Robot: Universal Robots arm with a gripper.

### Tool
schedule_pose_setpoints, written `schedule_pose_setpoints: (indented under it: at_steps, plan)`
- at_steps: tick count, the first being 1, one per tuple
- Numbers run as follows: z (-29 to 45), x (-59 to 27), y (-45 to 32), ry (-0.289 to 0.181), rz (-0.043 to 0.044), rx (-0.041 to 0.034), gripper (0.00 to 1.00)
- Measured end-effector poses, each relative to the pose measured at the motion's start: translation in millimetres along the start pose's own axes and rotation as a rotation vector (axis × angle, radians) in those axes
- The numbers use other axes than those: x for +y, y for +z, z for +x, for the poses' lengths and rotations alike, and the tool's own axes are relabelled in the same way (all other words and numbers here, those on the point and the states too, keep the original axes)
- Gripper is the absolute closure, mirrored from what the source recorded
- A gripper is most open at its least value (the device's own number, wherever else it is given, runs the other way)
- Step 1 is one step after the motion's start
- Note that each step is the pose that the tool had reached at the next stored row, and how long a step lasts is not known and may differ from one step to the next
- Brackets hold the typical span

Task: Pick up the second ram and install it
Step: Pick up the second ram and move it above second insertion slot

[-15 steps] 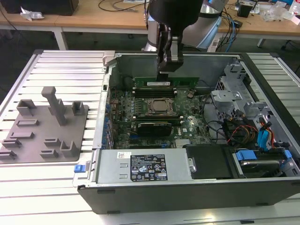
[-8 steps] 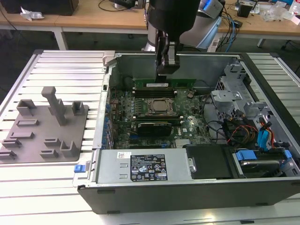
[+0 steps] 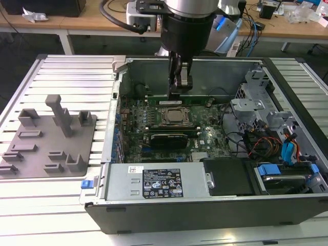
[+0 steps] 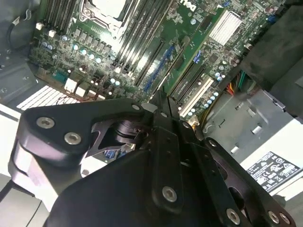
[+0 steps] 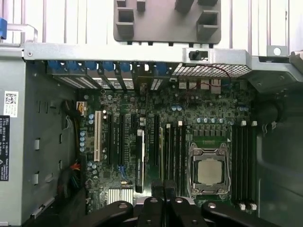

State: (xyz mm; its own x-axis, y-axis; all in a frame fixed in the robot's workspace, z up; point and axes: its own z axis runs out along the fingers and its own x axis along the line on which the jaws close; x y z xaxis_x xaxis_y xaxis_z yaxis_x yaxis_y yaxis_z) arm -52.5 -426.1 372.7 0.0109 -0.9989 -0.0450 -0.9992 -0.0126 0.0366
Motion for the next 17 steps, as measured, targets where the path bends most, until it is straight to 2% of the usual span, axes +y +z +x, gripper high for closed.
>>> schedule_pose_setpoints:
  at_steps: [4, 5, 7, 13, 17]
  plan:
    - [-0.3, 1.5, 8.2, 0.0, 0.0, 0.0002, 0.91]
    - [-1.4, 2.1, 12.2, 0.0, 0.0, 0.0002, 0.91]
    - [-3.5, 2.2, 15.5, 0.0, 0.0, 0.0, 0.91]
    - [-21.9, 1.5, 31.4, 0.0, 0.0, 0.0003, 0.91]
    - [-27.8, 1.2, 41.4, 0.0, 0.0001, 0.0008, 0.91]
